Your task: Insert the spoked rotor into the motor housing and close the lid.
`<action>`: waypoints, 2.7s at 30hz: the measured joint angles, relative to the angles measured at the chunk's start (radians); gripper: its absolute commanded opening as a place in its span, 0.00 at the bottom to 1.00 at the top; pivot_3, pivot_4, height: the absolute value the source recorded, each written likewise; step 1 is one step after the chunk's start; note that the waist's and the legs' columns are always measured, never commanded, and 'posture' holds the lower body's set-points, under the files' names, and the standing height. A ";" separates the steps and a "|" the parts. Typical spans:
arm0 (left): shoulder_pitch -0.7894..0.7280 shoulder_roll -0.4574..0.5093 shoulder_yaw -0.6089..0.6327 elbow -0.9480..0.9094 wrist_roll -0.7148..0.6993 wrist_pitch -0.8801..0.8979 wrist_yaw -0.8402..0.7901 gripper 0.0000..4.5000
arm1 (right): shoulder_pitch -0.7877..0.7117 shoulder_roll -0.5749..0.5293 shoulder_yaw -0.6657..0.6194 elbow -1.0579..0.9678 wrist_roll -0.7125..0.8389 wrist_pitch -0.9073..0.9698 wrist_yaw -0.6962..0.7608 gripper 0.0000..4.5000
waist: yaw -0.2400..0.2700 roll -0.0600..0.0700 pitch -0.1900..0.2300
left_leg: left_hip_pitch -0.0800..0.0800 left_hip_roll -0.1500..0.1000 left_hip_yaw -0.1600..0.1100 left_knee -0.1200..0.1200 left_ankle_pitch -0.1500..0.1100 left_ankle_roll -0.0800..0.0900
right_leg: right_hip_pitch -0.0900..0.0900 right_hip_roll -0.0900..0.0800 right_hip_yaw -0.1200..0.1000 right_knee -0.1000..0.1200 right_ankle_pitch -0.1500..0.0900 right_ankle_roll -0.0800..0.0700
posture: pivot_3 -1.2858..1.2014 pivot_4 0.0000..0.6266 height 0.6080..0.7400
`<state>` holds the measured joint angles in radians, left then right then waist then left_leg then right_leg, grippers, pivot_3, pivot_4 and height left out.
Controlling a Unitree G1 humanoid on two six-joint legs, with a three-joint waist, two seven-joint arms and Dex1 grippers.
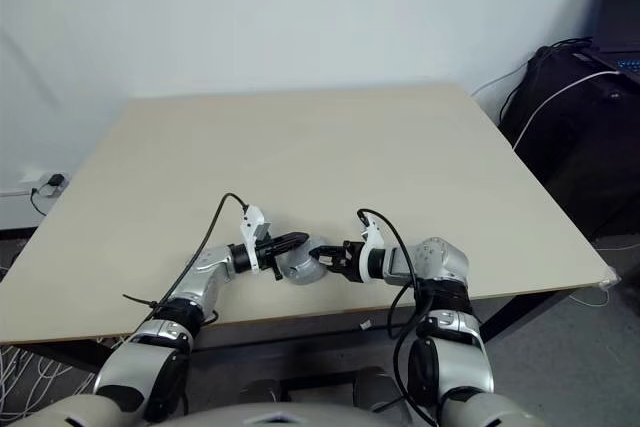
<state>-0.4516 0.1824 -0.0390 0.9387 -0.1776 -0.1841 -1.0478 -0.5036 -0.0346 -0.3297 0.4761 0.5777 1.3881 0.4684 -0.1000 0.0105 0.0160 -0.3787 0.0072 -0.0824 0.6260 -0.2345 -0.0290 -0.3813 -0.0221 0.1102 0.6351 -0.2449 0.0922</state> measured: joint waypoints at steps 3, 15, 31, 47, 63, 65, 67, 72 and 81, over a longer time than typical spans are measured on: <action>0.000 0.002 0.004 0.001 0.000 -0.001 0.000 0.00 | 0.000 0.000 0.000 -0.007 0.000 0.002 0.000 0.49 | 0.001 0.000 0.000 | 0.000 0.000 0.000 0.000 0.000 0.000 | 0.000 0.000 0.000 0.000 0.000 0.000 | 0.52 0.00 1.00; 0.014 -0.006 0.080 0.018 -0.051 0.022 -0.031 0.00 | -0.002 0.005 0.000 -0.011 0.010 -0.003 0.005 0.47 | 0.000 -0.001 0.001 | -0.001 0.000 0.000 -0.001 0.000 0.000 | -0.002 0.000 0.000 0.000 0.000 0.001 | 0.52 0.00 1.00; 0.273 -0.022 0.120 -0.916 -0.383 0.772 0.256 0.00 | -0.020 0.003 -0.011 -0.031 0.068 -0.025 0.026 0.39 | -0.009 -0.002 0.007 | -0.015 0.000 -0.001 0.003 0.001 -0.001 | -0.016 0.001 0.000 0.007 0.000 0.002 | 0.52 0.00 1.00; 0.493 -0.085 0.318 -1.056 -0.786 1.107 0.528 0.07 | -0.076 0.021 -0.165 -0.082 0.166 -0.029 -0.049 0.39 | -0.010 -0.004 0.010 | -0.015 0.000 -0.001 0.004 0.001 -0.001 | -0.016 0.001 0.000 0.007 0.000 0.002 | 0.52 0.00 1.00; 0.544 -0.168 0.405 -1.075 -1.068 1.148 0.745 1.00 | -0.090 0.082 -0.217 -0.171 0.272 0.040 -0.170 0.39 | -0.008 -0.006 0.012 | -0.015 0.000 -0.001 0.004 0.001 -0.002 | -0.016 0.000 0.000 0.007 0.000 0.000 | 0.52 0.00 1.00; 0.541 -0.176 0.404 -1.075 -1.095 1.139 0.745 1.00 | -0.086 0.082 -0.217 -0.173 0.275 0.040 -0.175 0.39 | -0.008 -0.006 0.012 | -0.015 0.000 -0.001 0.004 0.001 -0.002 | -0.016 0.001 0.000 0.007 0.000 0.000 | 0.52 0.00 1.00; 0.531 -0.177 0.404 -1.074 -1.119 1.132 0.747 1.00 | -0.082 0.084 -0.218 -0.176 0.277 0.041 -0.181 0.39 | -0.008 -0.006 0.012 | -0.015 0.000 -0.001 0.004 0.001 -0.002 | -0.016 0.001 0.000 0.007 -0.001 -0.001 | 0.52 0.00 1.00; 0.508 -0.181 0.403 -1.052 -1.129 1.101 0.767 1.00 | -0.073 0.091 -0.215 -0.199 0.295 0.078 -0.186 0.39 | -0.009 -0.006 0.012 | -0.015 0.000 -0.001 0.003 0.001 -0.002 | -0.016 0.001 0.000 0.007 -0.003 -0.004 | 0.52 0.00 1.00; 0.484 -0.192 0.380 -1.015 -1.140 1.095 0.805 1.00 | -0.068 0.118 -0.208 -0.244 0.324 0.158 -0.203 0.39 | -0.007 -0.006 0.012 | -0.015 0.000 -0.001 0.004 0.001 -0.002 | -0.016 0.001 0.000 0.007 -0.003 -0.004 | 0.52 0.00 1.00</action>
<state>0.0323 -0.0098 0.3415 -0.0768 -1.3171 0.9113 -0.2423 -0.5712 0.0833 -0.5382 0.2317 0.9020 1.5463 0.2656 -0.1073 0.0047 0.0283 -0.3941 0.0069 -0.0831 0.6297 -0.2336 -0.0306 -0.3977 -0.0214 0.1103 0.6418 -0.2477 0.0880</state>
